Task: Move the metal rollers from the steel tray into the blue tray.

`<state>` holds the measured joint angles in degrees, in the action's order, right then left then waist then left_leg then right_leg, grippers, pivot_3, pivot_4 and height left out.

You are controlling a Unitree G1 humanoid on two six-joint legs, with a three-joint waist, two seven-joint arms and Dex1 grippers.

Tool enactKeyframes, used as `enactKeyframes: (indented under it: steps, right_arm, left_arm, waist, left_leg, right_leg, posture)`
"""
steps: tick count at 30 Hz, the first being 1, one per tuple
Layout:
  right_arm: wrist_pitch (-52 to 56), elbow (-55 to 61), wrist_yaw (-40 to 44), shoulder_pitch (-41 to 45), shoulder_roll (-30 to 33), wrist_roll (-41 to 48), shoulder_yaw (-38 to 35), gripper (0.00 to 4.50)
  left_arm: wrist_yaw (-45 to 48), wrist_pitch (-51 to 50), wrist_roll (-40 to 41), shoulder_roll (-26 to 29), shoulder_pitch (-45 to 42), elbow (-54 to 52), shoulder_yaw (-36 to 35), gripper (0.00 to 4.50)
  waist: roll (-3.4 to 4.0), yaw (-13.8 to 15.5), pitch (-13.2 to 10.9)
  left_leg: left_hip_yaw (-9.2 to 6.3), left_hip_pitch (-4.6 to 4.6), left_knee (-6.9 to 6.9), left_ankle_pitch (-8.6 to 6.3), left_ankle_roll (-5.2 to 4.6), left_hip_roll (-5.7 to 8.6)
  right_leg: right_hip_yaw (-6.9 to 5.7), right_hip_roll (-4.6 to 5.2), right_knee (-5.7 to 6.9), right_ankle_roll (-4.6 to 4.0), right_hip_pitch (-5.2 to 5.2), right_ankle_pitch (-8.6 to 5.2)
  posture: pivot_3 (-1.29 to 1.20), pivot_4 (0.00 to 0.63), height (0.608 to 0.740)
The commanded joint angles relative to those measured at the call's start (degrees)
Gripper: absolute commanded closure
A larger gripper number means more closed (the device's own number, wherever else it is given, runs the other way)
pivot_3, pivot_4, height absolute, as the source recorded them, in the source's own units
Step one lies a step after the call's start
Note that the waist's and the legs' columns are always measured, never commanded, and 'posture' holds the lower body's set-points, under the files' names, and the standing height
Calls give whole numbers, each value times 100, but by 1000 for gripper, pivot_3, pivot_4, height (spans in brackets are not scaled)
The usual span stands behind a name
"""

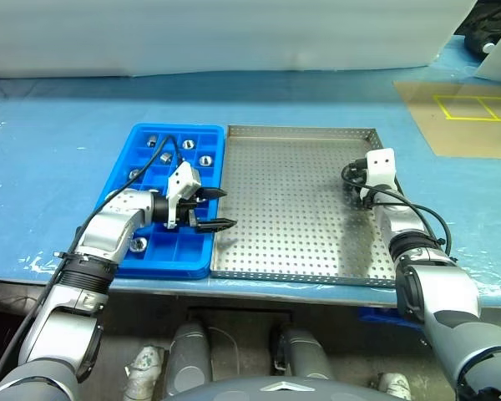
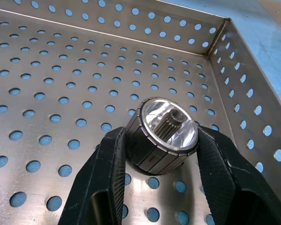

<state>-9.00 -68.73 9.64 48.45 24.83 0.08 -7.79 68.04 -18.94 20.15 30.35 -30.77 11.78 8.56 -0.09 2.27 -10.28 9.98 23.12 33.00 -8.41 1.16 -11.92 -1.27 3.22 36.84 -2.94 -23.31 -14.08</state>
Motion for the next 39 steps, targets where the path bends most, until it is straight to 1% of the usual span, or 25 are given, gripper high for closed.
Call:
enactKeyframes:
  steps: [1, 3, 5, 7, 10, 13, 16, 19, 22, 26, 29, 32, 34, 36, 39]
  right_arm:
    - [52, 54, 3, -63, 25, -9, -13, 2697]
    - [7, 245, 248, -44, -14, 42, 4, 2697]
    - [18, 648, 661, -39, -91, 139, 53, 2697]
    - [235, 1411, 1269, -102, -216, 337, 128, 2697]
    - [978, 3083, 2280, -365, -361, 751, 400, 2697]
    - [1812, 4576, 3024, -595, -386, 1070, 775, 2697]
    - [2496, 5507, 3566, -693, -388, 1319, 1118, 2697]
    - [2991, 6172, 4219, -661, -425, 1547, 1594, 2697]
    - [3210, 6399, 4653, -566, -492, 1674, 1894, 2697]
    - [3225, 6293, 5238, -383, -634, 1717, 2263, 2697]
    - [3162, 6084, 5841, -184, -913, 1737, 2697, 2697]
    - [3178, 5878, 6239, -85, -1068, 1724, 2910, 2697]
    - [3041, 5594, 6328, -7, -1267, 1615, 3030, 2697]
    - [2994, 5370, 6446, 77, -1413, 1575, 3095, 2697]
    - [2856, 5017, 6678, 138, -1538, 1441, 3274, 2697]
  left_arm:
    - [57, -20, 56, 97, 29, -197, -139, 0]
    - [85, -85, 115, 142, 17, -264, -186, 0]
    - [136, -90, 151, 223, -22, -290, -249, 0]
    - [185, -102, 194, 322, -125, -256, -358, 0]
    - [277, -152, 246, 514, -246, -240, -501, 0]
    - [453, -151, 257, 798, -183, -366, -603, 0]
    - [584, -181, 296, 1099, -77, -522, -736, 0]
    - [757, -31, 191, 1646, 288, -1019, -892, 0]
    - [802, -228, 423, 2054, 668, -1655, -1174, 0]
    - [655, -593, 742, 2436, 1243, -2434, -1727, 0]
    - [457, -947, 875, 2674, 2259, -3106, -2510, 0]
    - [251, -1155, 997, 2706, 2797, -3498, -2894, 0]
    - [124, -1340, 1143, 2663, 3122, -3755, -3171, 0]
    - [28, -1439, 1224, 2636, 3374, -3920, -3338, 0]
    - [-97, -1532, 1328, 2557, 3719, -4171, -3472, 0]
  waist:
    - [0, 0, 0]
    - [0, 0, 0]
    - [2, -14, -2]
    - [5, -33, -4]
    - [8, -30, -6]
    - [8, -10, -6]
    - [8, 28, -6]
    - [6, 59, -7]
    - [5, 84, -8]
    - [5, 212, -9]
    - [5, 239, -9]
    - [2, 373, -10]
    - [1, 503, -10]
    - [2, 625, -11]
    - [1, 708, -11]
  left_leg:
    - [0, 0, 0, 0, 0, 0]
    - [0, 0, -1, 0, 0, 0]
    - [0, 2, -4, 0, 0, 0]
    - [4, 4, -12, 0, 1, -2]
    - [4, 25, -26, 5, 6, -7]
    - [3, 48, -33, 7, 6, -10]
    - [3, 47, -49, 4, 3, -9]
    - [3, 46, -67, 5, 7, -7]
    - [2, 46, -81, 9, 15, -7]
    - [1, 45, -86, 16, 27, -9]
    - [1, 44, -89, 19, 32, -9]
    - [-5, 44, -102, 24, 41, -12]
    - [-6, 44, -108, 28, 47, -40]
    - [-6, 44, -108, 28, 48, -41]
    - [-7, 44, -108, 28, 49, -38]
  right_leg:
    - [0, 0, 0, 0, 0, 0]
    - [0, 0, -2, 0, 0, 0]
    - [0, 0, -3, 0, -3, 0]
    - [1, -3, -5, 0, -12, 0]
    - [3, -12, -5, 0, -44, 0]
    - [2, -18, -4, 1, -70, 1]
    - [-2, -17, -13, 0, -70, 0]
    - [-6, -14, -23, -1, -70, -1]
    - [-7, -14, -27, -2, -76, -2]
    - [-10, -12, -25, -7, -80, -6]
    - [-5, -9, -25, -8, -86, -7]
    - [-9, -8, -25, -13, -90, -13]
    - [-15, -8, -25, -19, -89, -17]
    - [-17, -8, -25, -20, -89, -18]
    - [-16, -4, -25, -20, -88, -18]
  posture:
    - [-150, 150, 740]
    - [-142, 150, 740]
    - [-139, 150, 740]
    - [-136, 150, 740]
    - [-131, 150, 740]
    - [-121, 150, 740]
    - [-84, 150, 740]
    - [-24, 150, 740]
    - [60, 150, 740]
    - [165, 150, 740]
    - [235, 150, 740]
    - [294, 150, 740]
    - [322, 150, 740]
    - [341, 150, 740]
    - [360, 150, 740]
